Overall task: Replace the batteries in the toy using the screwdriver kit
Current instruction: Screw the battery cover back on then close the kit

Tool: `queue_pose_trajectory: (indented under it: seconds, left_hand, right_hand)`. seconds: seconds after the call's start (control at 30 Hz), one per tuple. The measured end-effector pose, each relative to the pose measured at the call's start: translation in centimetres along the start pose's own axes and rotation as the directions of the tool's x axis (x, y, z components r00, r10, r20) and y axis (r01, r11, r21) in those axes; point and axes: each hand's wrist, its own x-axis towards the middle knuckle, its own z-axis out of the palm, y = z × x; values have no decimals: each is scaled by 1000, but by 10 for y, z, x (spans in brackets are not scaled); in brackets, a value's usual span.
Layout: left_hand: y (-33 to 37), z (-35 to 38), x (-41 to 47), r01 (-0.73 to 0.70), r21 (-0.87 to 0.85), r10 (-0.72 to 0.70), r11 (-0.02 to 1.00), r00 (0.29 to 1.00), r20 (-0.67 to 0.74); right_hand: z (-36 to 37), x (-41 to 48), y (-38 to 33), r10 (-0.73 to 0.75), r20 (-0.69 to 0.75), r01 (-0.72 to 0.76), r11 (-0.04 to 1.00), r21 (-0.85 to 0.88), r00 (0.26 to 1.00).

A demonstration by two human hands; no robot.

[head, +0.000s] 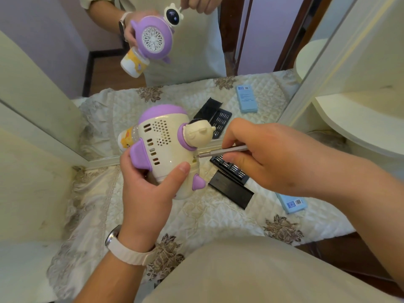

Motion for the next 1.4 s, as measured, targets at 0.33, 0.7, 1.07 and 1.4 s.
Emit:
queue_pose_trajectory:
  seconds: [0.33,0.7,1.07,1.4]
  left_hand:
    - [0,-6,-2,-8,11,8,1000,1000,-24]
    - [2,-5,0,-30,41,31,999,999,-18]
    - [2,-4,2,-18,102,23,995,999,-49]
    - [0,-5,3,-18,100,24,995,998,-63]
  right_hand:
    - [4,0,-3,-9,-32,7,998,-55,999]
    - [1,1,-4,31,-40,-31,999,-14,999]
    - [2,-1,-2,8,-33,-8,1000,-6,999]
    - [8,3,3,6,-51,-5,999,32,999]
